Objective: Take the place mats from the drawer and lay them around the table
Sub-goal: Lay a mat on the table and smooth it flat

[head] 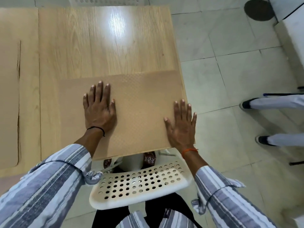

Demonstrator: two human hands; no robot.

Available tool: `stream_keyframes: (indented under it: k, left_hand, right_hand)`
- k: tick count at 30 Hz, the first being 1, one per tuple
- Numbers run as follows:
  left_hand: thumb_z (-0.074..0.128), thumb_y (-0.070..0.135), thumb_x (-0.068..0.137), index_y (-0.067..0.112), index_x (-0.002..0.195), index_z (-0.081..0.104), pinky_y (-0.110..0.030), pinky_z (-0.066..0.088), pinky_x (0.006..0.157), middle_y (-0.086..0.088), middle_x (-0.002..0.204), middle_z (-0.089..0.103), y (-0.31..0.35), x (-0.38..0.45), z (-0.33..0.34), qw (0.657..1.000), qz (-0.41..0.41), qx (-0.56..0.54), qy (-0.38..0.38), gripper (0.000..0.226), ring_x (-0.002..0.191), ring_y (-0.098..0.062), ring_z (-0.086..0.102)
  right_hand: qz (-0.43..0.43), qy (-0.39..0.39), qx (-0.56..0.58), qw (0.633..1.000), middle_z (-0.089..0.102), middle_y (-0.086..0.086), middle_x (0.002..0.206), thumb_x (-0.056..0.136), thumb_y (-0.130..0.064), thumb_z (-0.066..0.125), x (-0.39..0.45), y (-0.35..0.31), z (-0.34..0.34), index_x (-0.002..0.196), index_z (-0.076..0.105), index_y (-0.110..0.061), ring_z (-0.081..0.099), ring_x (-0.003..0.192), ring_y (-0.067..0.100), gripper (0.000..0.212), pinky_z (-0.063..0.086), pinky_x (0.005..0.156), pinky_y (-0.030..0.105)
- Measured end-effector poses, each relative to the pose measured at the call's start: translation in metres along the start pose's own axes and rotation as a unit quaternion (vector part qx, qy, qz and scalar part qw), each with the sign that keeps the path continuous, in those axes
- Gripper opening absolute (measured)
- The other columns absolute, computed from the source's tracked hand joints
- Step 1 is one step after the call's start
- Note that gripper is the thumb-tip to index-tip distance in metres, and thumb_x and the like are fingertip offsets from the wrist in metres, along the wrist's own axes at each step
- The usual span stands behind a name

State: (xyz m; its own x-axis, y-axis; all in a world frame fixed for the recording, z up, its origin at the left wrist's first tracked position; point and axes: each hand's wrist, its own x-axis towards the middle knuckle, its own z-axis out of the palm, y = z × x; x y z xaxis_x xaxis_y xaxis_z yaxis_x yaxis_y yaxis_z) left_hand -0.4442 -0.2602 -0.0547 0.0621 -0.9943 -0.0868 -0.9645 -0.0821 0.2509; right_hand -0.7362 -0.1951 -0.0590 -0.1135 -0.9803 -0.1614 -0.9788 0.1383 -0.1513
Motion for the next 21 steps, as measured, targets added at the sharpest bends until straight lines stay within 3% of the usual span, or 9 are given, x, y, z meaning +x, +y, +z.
stream_keyframes:
  k: [4,6,10,12,17,21]
  left_hand:
    - [0.026,0.042,0.096,0.032,0.155,0.012,-0.049,0.007,0.12,0.003,0.164,0.008,-0.001,0.001,0.0,1.0,0.006,0.001,-0.003,0.061,0.15,-0.024,0.008]
    - [0.025,0.042,0.095,0.032,0.155,0.012,-0.049,0.006,0.12,0.003,0.164,0.008,0.0,0.001,0.001,1.0,0.005,-0.002,-0.001,0.062,0.15,-0.024,0.008]
    - [0.025,0.042,0.096,0.03,0.155,0.011,-0.05,0.006,0.12,0.002,0.164,0.008,0.0,0.0,0.001,1.0,0.006,-0.004,0.005,0.062,0.15,-0.024,0.007]
    - [0.025,0.042,0.096,0.03,0.155,0.011,-0.049,0.005,0.121,0.002,0.164,0.007,0.0,-0.001,0.0,1.0,0.009,-0.005,0.006,0.062,0.15,-0.024,0.006]
    - [0.025,0.042,0.096,0.029,0.155,0.011,-0.049,0.006,0.12,0.002,0.164,0.006,-0.001,0.0,0.001,1.0,0.008,0.001,0.003,0.062,0.15,-0.024,0.006]
    - [0.028,0.041,0.096,0.027,0.155,0.014,-0.049,0.008,0.12,0.001,0.163,0.01,0.0,0.001,0.0,1.0,0.002,0.009,0.006,0.062,0.15,-0.025,0.01]
  right_hand:
    - [0.011,0.021,0.008,1.0,-0.002,0.009,0.166,0.098,-0.058,0.026,-0.009,-0.007,-0.01,0.158,0.005,-0.016,-0.004,0.153,0.027,0.076,0.007,0.122,0.053]
    - [-0.049,0.032,0.015,0.998,-0.002,0.012,0.166,0.098,-0.057,0.026,-0.015,-0.036,-0.012,0.158,0.006,-0.015,-0.005,0.153,0.028,0.076,0.003,0.123,0.051]
    - [-0.161,-0.018,0.026,0.986,-0.008,0.006,0.166,0.097,-0.055,0.034,-0.026,-0.08,0.006,0.158,0.004,-0.023,-0.01,0.153,0.024,0.075,0.005,0.123,0.051]
    - [-0.153,-0.023,0.024,0.988,-0.007,0.003,0.166,0.098,-0.056,0.035,-0.02,-0.072,0.012,0.158,0.006,-0.025,-0.01,0.153,0.022,0.073,0.006,0.123,0.05]
    - [-0.011,0.015,0.007,1.0,-0.006,0.003,0.166,0.1,-0.058,0.024,0.005,-0.019,-0.001,0.158,0.002,-0.021,-0.007,0.153,0.024,0.073,0.007,0.122,0.052]
    - [-0.054,0.026,0.026,0.998,0.002,0.007,0.166,0.099,-0.055,0.025,0.029,-0.035,-0.013,0.158,0.008,-0.019,-0.001,0.153,0.025,0.071,0.007,0.123,0.05]
